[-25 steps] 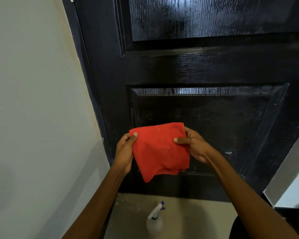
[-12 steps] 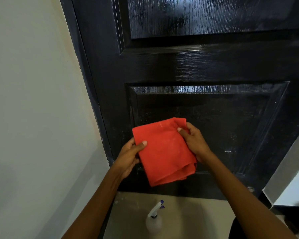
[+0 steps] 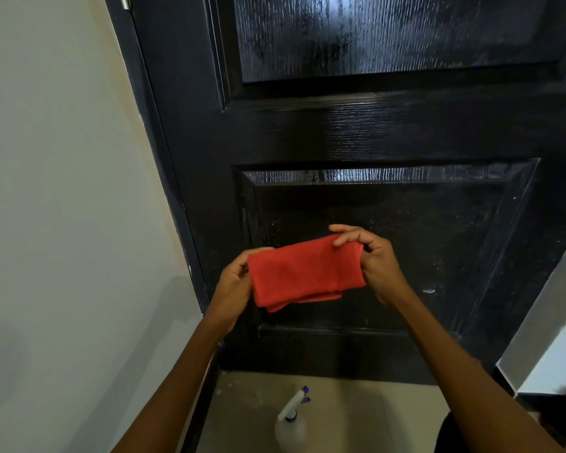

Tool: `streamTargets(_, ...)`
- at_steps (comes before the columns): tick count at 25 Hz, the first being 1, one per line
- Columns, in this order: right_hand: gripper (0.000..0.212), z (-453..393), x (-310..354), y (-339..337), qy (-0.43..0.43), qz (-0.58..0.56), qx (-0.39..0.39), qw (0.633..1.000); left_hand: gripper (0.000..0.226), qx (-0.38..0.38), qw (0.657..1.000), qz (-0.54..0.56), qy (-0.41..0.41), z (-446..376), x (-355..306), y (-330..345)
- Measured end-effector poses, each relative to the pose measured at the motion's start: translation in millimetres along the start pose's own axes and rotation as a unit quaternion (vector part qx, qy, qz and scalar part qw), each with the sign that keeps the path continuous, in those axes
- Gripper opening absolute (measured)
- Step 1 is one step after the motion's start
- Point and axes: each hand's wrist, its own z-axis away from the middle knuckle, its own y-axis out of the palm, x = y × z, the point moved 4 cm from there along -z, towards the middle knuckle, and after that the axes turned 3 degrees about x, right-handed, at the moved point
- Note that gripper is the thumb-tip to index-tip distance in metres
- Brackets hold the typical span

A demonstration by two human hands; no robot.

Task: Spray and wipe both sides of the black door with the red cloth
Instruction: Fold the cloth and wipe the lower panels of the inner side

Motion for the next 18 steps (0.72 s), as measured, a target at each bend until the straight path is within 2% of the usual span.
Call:
streamTargets(2,0.029,1,-8,-3,0.035,0.001,-0.005,0.999,0.024,0.016,0.999,-0.016,-0.045,0,5,0)
streamTargets(4,0.026,2,-15,-4,0.073,-0.003,0.003,0.997,0.027,0.039,0.997,0.018,-0.069,2,10,-6)
streamTargets(7,0.023,2,-28,-4,0.139,-0.022,0.026,0.99,0.033,0.1,0.984,0.113,-0.093,5,15,-15)
streamTargets(10,0.026,2,-29,-2,0.163,-0.069,0.044,0.983,0.053,0.169,0.949,0.219,-0.152,9,18,-19)
streamTargets(12,0.024,2,-28,0,0.162,-0.078,0.071,0.981,0.059,0.197,0.944,0.185,-0.191,11,15,-19)
streamTargets(14,0.022,2,-31,5,0.169,-0.07,0.083,0.98,0.057,0.247,0.945,0.059,-0.205,9,9,-10)
streamTargets(16,0.018,5,-39,7,0.202,0.007,0.083,0.976,0.052,0.305,0.928,-0.056,-0.205,7,3,7)
streamTargets(18,0.026,10,-41,4,0.27,0.072,0.1,0.955,0.047,0.297,0.933,-0.06,-0.195,6,2,19)
